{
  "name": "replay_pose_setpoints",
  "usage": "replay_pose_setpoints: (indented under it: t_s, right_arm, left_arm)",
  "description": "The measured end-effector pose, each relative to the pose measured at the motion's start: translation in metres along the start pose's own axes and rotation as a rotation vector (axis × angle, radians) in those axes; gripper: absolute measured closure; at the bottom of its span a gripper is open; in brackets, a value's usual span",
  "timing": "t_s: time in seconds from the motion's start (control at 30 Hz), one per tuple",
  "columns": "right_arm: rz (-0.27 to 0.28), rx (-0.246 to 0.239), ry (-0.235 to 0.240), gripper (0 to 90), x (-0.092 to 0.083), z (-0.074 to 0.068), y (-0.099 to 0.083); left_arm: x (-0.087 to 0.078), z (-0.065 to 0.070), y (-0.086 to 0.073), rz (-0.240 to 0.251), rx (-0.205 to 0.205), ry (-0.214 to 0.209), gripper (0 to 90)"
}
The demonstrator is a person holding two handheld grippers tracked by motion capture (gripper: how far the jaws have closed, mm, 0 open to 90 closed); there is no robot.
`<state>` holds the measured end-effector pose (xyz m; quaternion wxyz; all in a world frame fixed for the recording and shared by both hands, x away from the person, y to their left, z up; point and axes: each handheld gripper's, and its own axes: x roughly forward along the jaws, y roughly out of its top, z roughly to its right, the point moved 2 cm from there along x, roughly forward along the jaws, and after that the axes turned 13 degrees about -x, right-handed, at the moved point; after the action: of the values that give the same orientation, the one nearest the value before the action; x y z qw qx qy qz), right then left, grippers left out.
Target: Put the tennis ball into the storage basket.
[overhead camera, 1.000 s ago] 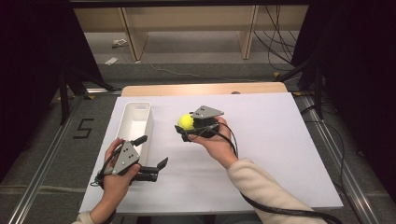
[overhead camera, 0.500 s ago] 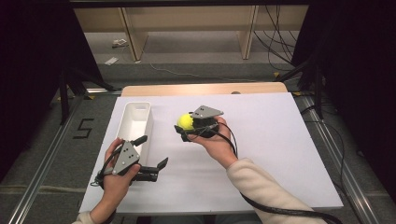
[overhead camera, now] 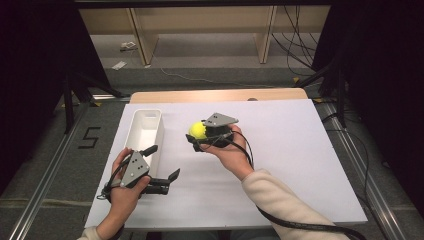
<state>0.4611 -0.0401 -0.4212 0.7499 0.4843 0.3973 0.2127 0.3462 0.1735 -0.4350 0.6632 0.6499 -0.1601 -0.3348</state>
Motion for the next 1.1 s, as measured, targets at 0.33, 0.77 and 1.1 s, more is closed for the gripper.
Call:
replay_pose_setpoints:
  t_s: [0.33, 0.77, 1.1]
  right_arm:
    - [-0.004, 0.002, 0.001, 26.1, 0.0008, 0.0001, -0.0004]
    - [-0.002, 0.002, 0.011, 26.1, 0.0037, -0.0023, 0.0013]
    - [0.001, 0.0, 0.021, 26.1, 0.0078, -0.0067, 0.0028]
  left_arm:
    - [0.0, -0.0001, 0.0, 0.001, 0.0, 0.0, 0.3]
    - [-0.0001, 0.0, 0.0001, 0.002, -0.001, 0.0, 0.3]
    - [-0.0002, -0.0001, -0.0001, 0.002, -0.003, -0.003, 0.3]
